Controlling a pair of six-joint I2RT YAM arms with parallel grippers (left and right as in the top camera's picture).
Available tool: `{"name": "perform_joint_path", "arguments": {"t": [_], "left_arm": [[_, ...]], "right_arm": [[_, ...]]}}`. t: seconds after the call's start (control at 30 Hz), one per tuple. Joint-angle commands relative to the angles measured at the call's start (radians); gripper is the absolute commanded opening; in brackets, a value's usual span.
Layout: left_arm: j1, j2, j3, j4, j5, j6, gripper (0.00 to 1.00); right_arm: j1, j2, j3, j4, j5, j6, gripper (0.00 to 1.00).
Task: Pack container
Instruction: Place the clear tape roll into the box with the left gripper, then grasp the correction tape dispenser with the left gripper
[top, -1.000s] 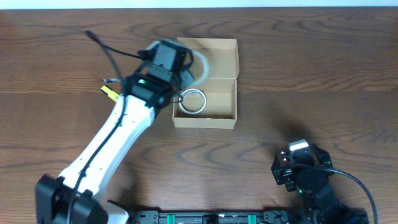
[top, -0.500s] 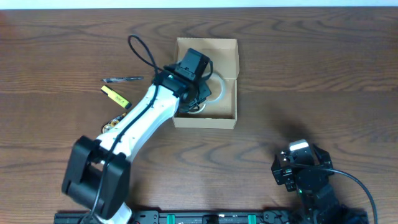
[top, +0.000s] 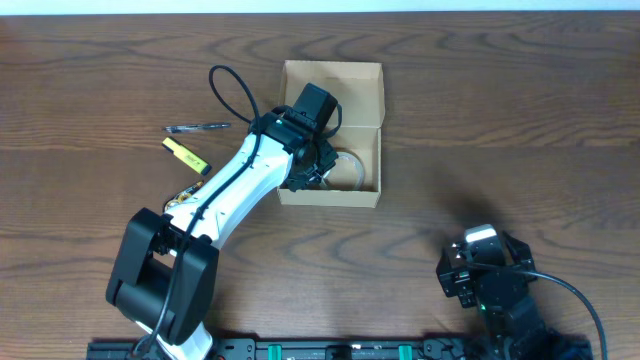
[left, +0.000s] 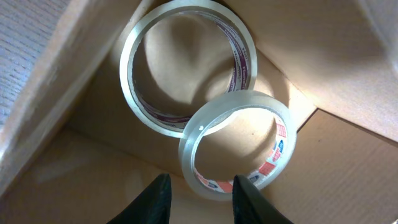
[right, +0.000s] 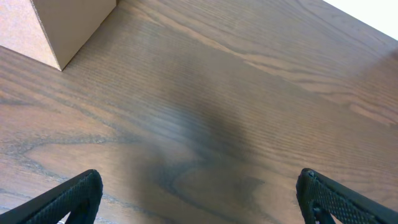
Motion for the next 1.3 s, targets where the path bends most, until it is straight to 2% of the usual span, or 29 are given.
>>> {"name": "perform_joint_path", "arguments": {"t": [0.0,0.2,0.37,0.5,0.6,0.77,0.97,1.03,1.13,1.27], "left_arm": [[-0.004,0.004,0.019,-0.005,-0.004,-0.001,0.33],[-0.002,-0.076,0.019,0.026,-0.070,0.000,0.34],[0.034,-0.238,0.019,0.002,-0.257,0.000,0.57],[0.120,-0.373,0.005,-0.105,-0.428,-0.001,0.86],[0.221,-0.473,-0.085,-0.122,-0.478,-0.013,0.98],[0.415,-0.613,-0.306,-0.098,-0.489,-0.092,0.95],[0.609,-0.678,-0.530,0.026,-0.408,-0.160,0.95],[0.636,-0.679,-0.579,0.054,-0.416,-0.229,0.96],[0.646,-0.673,-0.650,0.096,-0.459,-0.435,0.95],[0.645,-0.632,-0.659,0.115,-0.501,-0.561,0.95]], "right_arm": [[-0.006,-0.006,-0.002,0.002,0.010,-0.011,0.99],[-0.006,-0.006,-0.002,0.002,0.010,-0.011,0.99],[-0.006,-0.006,-0.002,0.002,0.010,-0.011,0.99],[-0.006,-0.006,-0.002,0.002,0.010,-0.011,0.99],[-0.006,-0.006,-0.002,0.002,0.010,-0.011,0.99],[-0.006,-0.006,-0.002,0.002,0.010,-0.011,0.99],[-0.006,-0.006,-0.002,0.002,0.010,-0.011,0.99],[-0.006,-0.006,-0.002,0.002,0.010,-0.011,0.99],[-0.006,-0.006,-0.002,0.002,0.010,-0.011,0.99],[-0.006,-0.006,-0.002,0.002,0.010,-0.011,0.99]]}}
